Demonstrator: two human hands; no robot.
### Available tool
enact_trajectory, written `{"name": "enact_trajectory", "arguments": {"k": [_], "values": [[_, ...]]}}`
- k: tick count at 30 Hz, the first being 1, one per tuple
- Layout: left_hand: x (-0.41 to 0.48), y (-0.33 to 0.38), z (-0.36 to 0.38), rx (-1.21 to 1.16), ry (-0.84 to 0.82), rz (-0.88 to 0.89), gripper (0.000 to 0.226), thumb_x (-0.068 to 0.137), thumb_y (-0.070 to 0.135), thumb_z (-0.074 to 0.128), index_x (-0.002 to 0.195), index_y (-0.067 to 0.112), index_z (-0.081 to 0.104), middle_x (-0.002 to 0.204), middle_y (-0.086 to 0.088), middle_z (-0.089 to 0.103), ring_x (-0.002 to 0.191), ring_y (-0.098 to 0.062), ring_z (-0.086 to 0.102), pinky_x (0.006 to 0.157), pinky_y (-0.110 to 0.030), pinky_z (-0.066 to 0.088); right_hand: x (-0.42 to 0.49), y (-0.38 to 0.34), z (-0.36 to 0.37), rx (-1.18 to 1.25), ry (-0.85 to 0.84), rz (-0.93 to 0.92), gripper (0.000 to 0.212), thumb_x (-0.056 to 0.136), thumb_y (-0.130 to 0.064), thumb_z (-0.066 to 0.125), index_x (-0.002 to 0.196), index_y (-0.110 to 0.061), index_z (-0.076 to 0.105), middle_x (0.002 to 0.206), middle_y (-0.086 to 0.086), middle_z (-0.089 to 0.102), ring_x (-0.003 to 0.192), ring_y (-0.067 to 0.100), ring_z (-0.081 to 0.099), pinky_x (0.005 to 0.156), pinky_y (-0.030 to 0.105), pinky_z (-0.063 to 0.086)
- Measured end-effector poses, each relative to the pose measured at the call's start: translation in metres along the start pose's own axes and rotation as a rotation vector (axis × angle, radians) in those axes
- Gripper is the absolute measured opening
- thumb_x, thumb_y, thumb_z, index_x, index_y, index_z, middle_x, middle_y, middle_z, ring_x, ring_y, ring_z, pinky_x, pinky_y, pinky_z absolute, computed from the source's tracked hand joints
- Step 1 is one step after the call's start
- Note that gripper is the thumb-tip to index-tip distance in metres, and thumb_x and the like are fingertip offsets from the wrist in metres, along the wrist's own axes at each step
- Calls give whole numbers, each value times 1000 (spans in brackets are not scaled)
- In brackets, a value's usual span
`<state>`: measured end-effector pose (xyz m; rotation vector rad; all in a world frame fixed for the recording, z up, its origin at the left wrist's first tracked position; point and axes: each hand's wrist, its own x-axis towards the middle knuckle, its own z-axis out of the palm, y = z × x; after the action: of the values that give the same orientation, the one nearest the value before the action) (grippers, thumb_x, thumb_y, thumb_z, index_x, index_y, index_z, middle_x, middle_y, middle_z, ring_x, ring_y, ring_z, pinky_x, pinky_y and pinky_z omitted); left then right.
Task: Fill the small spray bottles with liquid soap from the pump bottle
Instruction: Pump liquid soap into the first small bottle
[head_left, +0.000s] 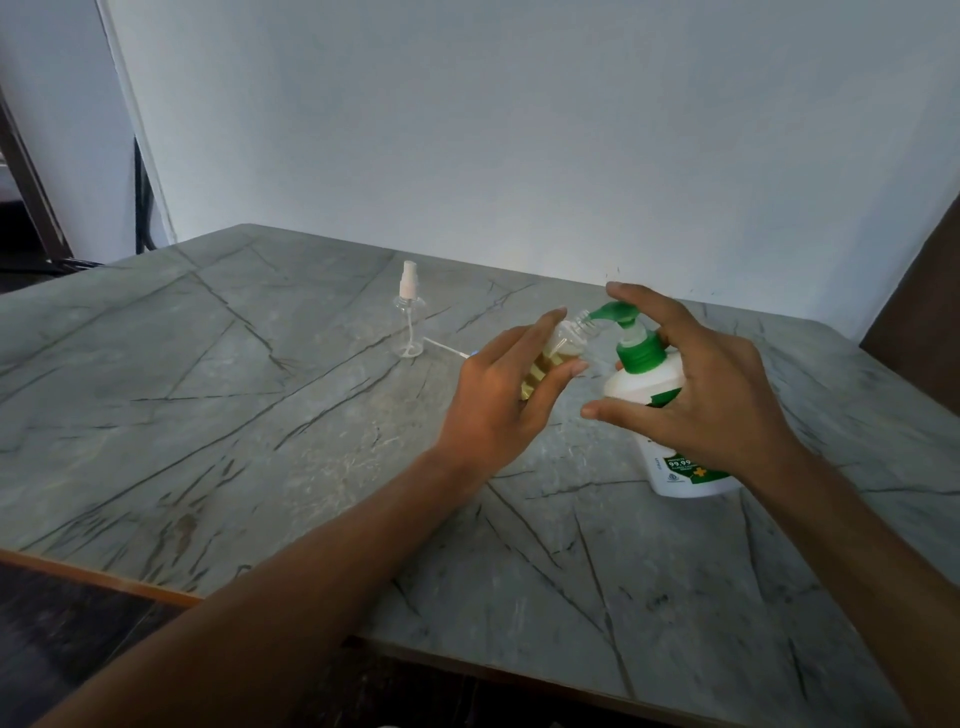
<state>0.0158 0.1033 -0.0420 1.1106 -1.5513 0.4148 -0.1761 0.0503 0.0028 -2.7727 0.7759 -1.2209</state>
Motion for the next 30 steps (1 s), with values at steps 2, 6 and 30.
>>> {"name": "enact_trajectory", "arguments": {"k": [2,6,30], "values": [[0,1,0,4,-1,-12,45,91,30,64,126,3,59,95,-5,68,79,-6,57,72,-6,42,0,0,-1,8,-25,10,97,59,-68,77,143,-43,35,114,-17,64,88,8,64,84,23,50],[0,3,0,5,-4,-15,45,91,31,64,126,4,59,95,-4,68,79,-7,58,70,-9,44,1,0,0,49,-11,12,88,60,-64,77,137,-44,38,111,-19,61,84,9,63,78,16,49],[3,-2,-3,27,13,-2,43,89,27,69,124,4,61,96,-6,69,80,-7,58,71,-9,44,4,-2,4,59,-9,26,90,63,-48,86,138,-43,38,108,-14,64,85,11,64,81,29,55]]}}
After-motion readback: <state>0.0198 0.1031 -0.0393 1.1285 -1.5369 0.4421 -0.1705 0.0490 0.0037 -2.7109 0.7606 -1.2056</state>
